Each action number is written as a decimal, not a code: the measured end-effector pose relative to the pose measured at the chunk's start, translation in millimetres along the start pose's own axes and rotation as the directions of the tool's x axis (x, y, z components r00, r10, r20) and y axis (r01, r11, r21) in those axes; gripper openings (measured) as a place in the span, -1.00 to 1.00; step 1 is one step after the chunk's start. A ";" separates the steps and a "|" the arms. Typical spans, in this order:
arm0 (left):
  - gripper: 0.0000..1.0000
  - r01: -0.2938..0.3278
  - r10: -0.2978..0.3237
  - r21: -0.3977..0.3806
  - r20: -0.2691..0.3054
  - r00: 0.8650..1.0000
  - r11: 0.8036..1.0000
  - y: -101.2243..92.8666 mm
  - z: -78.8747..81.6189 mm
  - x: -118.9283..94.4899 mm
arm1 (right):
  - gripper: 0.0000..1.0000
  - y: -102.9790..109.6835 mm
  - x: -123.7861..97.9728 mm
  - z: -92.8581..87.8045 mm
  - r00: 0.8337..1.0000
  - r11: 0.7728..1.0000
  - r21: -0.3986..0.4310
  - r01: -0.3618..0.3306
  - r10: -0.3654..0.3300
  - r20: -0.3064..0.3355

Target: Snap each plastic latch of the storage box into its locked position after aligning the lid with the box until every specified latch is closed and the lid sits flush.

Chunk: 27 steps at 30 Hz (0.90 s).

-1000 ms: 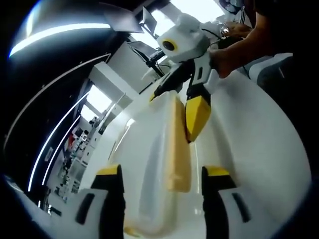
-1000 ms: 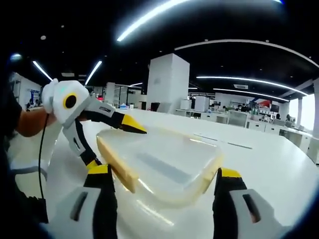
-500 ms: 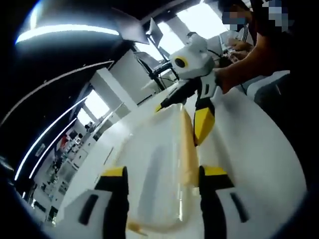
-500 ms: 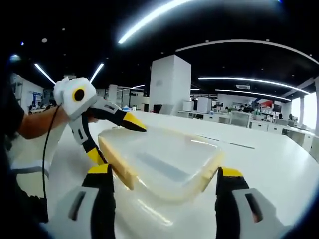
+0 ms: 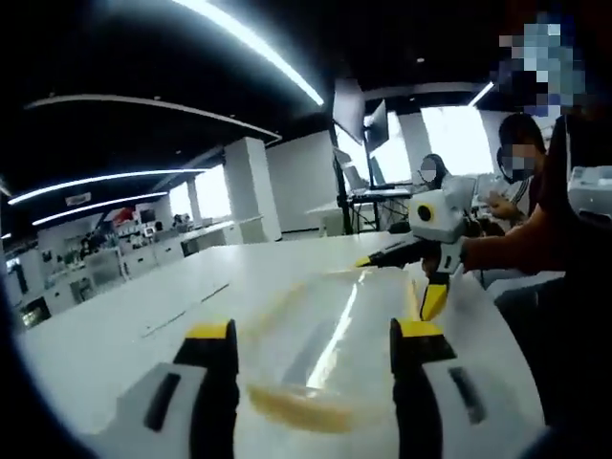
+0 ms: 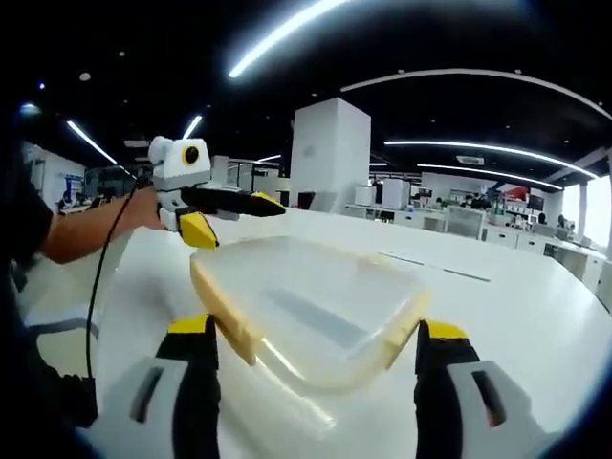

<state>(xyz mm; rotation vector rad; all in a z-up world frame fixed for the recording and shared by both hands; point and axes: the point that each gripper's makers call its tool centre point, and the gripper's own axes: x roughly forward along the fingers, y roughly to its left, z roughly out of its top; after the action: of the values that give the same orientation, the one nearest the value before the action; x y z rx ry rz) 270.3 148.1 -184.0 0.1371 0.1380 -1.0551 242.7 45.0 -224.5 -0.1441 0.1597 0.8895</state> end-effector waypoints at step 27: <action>0.04 0.136 -0.194 -0.617 -0.027 0.981 0.775 28.3 -34.6 21.9 | 0.77 2.4 2.2 3.3 1.000 1.000 -0.010 -0.013 0.013 -0.019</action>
<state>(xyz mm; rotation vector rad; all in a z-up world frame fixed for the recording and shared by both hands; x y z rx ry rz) 304.0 149.3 -220.6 -0.4318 0.5799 -1.1312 242.5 48.8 -221.8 -0.1609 0.1737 0.9026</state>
